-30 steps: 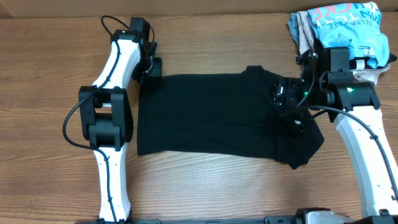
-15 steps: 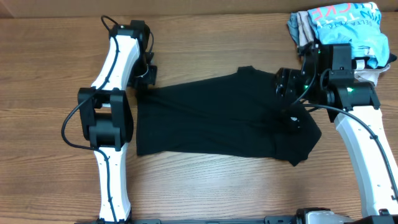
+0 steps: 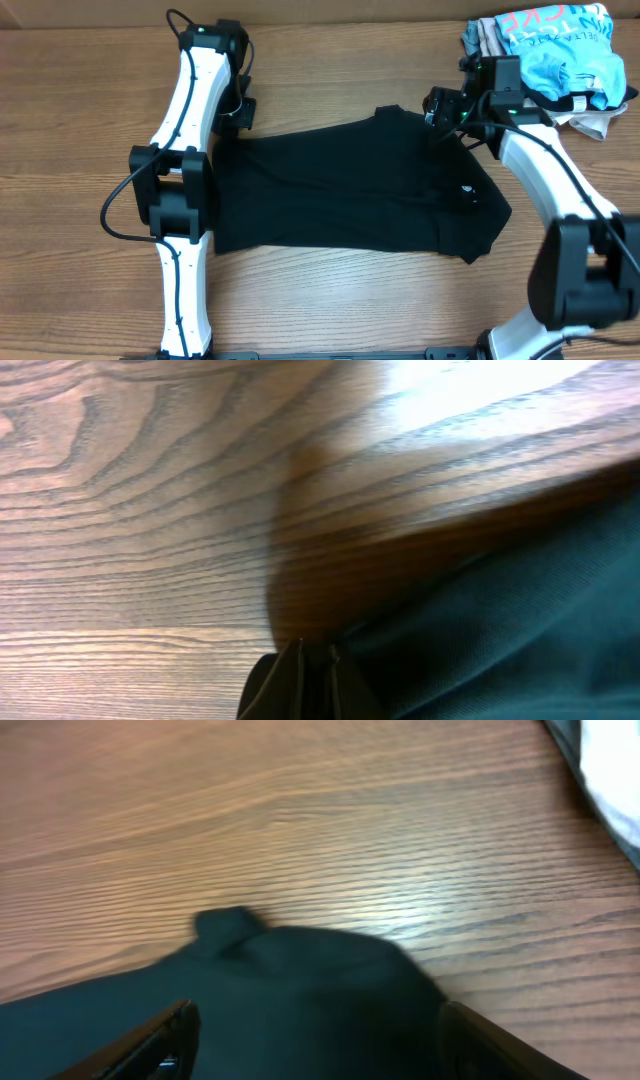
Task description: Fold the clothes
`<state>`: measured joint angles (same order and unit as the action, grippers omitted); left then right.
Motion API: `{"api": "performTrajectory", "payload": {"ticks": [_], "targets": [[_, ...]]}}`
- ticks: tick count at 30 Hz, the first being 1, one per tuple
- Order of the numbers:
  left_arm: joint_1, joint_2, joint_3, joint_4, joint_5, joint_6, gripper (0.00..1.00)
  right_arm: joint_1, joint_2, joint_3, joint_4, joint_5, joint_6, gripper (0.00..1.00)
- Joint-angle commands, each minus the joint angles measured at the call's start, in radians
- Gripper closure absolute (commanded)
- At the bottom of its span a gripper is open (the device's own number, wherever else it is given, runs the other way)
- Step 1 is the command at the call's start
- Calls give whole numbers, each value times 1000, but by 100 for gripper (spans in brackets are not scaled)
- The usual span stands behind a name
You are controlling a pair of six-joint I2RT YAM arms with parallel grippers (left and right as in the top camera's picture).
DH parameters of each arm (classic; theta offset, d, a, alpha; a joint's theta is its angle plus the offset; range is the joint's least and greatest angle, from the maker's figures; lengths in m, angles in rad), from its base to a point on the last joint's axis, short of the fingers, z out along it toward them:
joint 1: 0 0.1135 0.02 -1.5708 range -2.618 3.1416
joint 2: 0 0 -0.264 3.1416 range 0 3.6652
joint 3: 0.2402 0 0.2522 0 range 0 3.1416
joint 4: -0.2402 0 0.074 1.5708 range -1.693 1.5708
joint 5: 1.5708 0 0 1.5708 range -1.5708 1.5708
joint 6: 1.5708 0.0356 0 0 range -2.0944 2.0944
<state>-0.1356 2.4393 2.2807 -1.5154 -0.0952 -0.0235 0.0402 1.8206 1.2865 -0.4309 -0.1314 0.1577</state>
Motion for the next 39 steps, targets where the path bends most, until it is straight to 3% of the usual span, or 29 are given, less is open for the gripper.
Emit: {"api": "performTrajectory", "payload": {"ticks": [1, 15, 23, 27, 31, 36, 39], "targets": [[-11, -1, 23, 0, -11, -8, 96, 1, 34, 11, 42, 87, 11, 21], [-11, -1, 23, 1, 18, -33, 96, -38, 186, 11, 79, 84, 10, 25], [-11, -1, 23, 2, 18, -37, 96, -35, 232, 9, 79, 59, 24, 38], [-11, -1, 23, 2, 18, -36, 96, -35, 252, 9, 77, 59, 26, 58], [-11, -1, 23, 2, 18, -36, 96, -35, 246, 14, 82, 54, 26, 70], [-11, -1, 23, 1, 18, -36, 95, -38, 212, 70, 40, 14, 26, 96], [-11, -1, 23, 2, 18, -54, 95, -38, 166, 119, -31, -6, 24, 96]]}}
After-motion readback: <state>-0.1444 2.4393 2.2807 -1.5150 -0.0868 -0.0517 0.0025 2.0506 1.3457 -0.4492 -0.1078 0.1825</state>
